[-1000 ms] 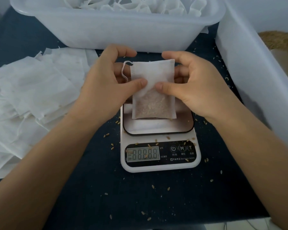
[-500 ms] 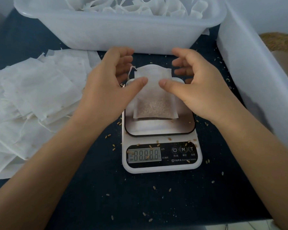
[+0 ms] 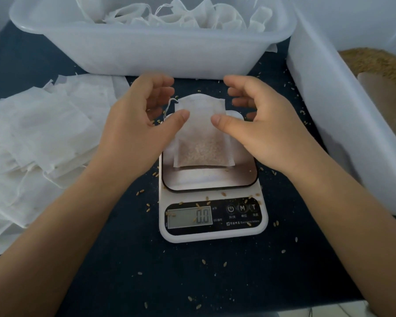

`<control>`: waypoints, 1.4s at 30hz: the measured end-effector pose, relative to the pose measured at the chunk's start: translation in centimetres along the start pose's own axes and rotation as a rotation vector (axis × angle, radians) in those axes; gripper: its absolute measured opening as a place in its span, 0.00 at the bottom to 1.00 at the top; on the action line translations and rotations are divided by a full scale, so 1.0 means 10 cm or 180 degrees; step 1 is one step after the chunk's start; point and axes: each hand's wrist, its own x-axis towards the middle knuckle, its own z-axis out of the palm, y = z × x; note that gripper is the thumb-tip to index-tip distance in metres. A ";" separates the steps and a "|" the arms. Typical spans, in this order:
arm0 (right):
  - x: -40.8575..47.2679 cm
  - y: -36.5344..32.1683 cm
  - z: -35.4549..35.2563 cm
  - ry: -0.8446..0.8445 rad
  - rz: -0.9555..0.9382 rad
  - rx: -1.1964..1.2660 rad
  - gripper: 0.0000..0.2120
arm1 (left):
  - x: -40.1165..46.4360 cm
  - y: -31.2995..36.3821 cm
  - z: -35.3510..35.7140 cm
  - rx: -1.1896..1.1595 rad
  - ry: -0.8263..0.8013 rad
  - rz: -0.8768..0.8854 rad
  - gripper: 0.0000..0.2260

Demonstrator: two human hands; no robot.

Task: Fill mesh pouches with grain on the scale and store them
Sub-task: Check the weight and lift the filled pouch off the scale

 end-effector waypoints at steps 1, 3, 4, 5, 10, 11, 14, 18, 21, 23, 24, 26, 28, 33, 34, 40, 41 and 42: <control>-0.01 0.00 -0.01 0.0000 0.0000 -0.0005 0.29 | 0.00 0.01 0.01 0.0011 0.0002 0.0015 0.16; -0.01 0.00 0.00 -0.0029 0.0000 0.0004 0.29 | -0.01 0.00 0.01 0.0031 0.0012 0.0005 0.16; -0.02 0.01 -0.02 -0.0024 -0.0006 -0.0009 0.29 | 0.00 0.00 0.03 0.0037 0.0012 0.0014 0.16; -0.03 0.01 -0.03 -0.0023 -0.0017 -0.0023 0.29 | 0.00 0.01 0.04 0.0049 0.0002 0.0016 0.16; -0.04 0.00 -0.03 -0.0036 -0.0032 -0.0026 0.29 | -0.01 0.01 0.04 0.0092 -0.0006 -0.0008 0.16; -0.04 0.00 -0.03 -0.0030 -0.0031 -0.0030 0.29 | -0.01 0.02 0.04 0.0099 -0.0007 -0.0005 0.16; -0.04 0.00 -0.02 -0.0014 -0.0048 -0.0059 0.28 | -0.01 0.03 0.02 0.0094 0.0010 -0.0005 0.16; -0.04 0.01 -0.04 0.0035 -0.0051 -0.0119 0.28 | -0.01 0.06 0.04 0.0067 0.0012 -0.0022 0.16; -0.04 0.01 -0.04 0.0057 -0.0065 -0.0128 0.27 | -0.01 0.06 0.02 0.0133 0.0033 -0.0024 0.17; -0.03 -0.01 -0.01 0.0054 -0.0076 -0.0152 0.27 | -0.02 0.05 0.00 0.0155 0.0054 -0.0048 0.18; -0.03 -0.01 -0.01 0.0070 -0.0077 -0.0163 0.27 | -0.02 0.05 -0.01 0.0168 0.0056 -0.0046 0.18; -0.03 -0.01 -0.01 0.0081 -0.0079 -0.0170 0.27 | -0.02 0.03 -0.02 0.0248 0.0063 -0.0052 0.19; -0.03 -0.01 0.00 0.0076 -0.0070 -0.0176 0.27 | -0.02 0.02 -0.03 0.0361 0.0065 -0.0040 0.19; -0.02 0.00 0.02 0.0051 -0.0079 -0.0168 0.27 | -0.05 -0.01 -0.04 0.0461 0.0034 -0.0032 0.20; -0.02 0.00 0.03 0.0042 -0.0077 -0.0174 0.27 | -0.05 -0.01 -0.04 0.0474 0.0030 -0.0026 0.20; 0.00 0.01 0.05 0.0037 -0.0087 -0.0220 0.28 | -0.04 -0.04 -0.06 0.0477 0.0006 -0.0012 0.20; 0.00 0.01 0.05 0.0034 -0.0082 -0.0221 0.28 | -0.04 -0.04 -0.06 0.0468 0.0006 -0.0017 0.20; 0.00 0.01 0.05 0.0036 -0.0079 -0.0224 0.28 | -0.04 -0.05 -0.07 0.0467 0.0004 -0.0020 0.19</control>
